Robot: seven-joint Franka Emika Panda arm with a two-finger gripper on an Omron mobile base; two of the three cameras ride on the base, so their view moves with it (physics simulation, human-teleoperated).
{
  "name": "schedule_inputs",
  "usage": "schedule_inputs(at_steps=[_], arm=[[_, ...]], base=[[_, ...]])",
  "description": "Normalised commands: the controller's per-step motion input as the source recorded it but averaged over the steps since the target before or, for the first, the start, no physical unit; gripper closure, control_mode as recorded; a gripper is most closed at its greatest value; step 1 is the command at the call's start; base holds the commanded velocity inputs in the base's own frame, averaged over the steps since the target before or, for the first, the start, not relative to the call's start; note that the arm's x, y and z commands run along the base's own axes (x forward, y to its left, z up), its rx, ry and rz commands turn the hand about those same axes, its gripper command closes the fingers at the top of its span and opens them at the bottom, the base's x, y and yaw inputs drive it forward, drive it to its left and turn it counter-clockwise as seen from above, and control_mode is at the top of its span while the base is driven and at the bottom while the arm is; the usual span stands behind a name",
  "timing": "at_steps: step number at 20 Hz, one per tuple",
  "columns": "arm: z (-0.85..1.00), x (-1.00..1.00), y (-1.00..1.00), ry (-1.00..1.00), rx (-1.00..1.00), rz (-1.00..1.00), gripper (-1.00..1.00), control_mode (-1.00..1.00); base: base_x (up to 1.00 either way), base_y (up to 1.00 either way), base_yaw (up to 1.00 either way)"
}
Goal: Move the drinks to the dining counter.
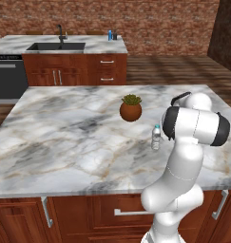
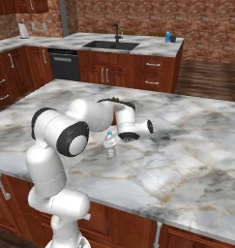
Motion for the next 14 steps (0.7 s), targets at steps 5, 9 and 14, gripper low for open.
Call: schedule_inputs(at_steps=[5,9,14], arm=[[0.00,0.00,0.00,0.00,0.00,0.00,1.00,-1.00],[0.08,-0.07,0.00,-0.01,0.00,0.02,1.00,-1.00],[0.82,-0.44,0.00,-0.21,0.01,0.06,1.00,-1.00]], base=[[0.00,0.00,0.00],[0.00,0.00,0.00],[0.00,0.00,0.00]])
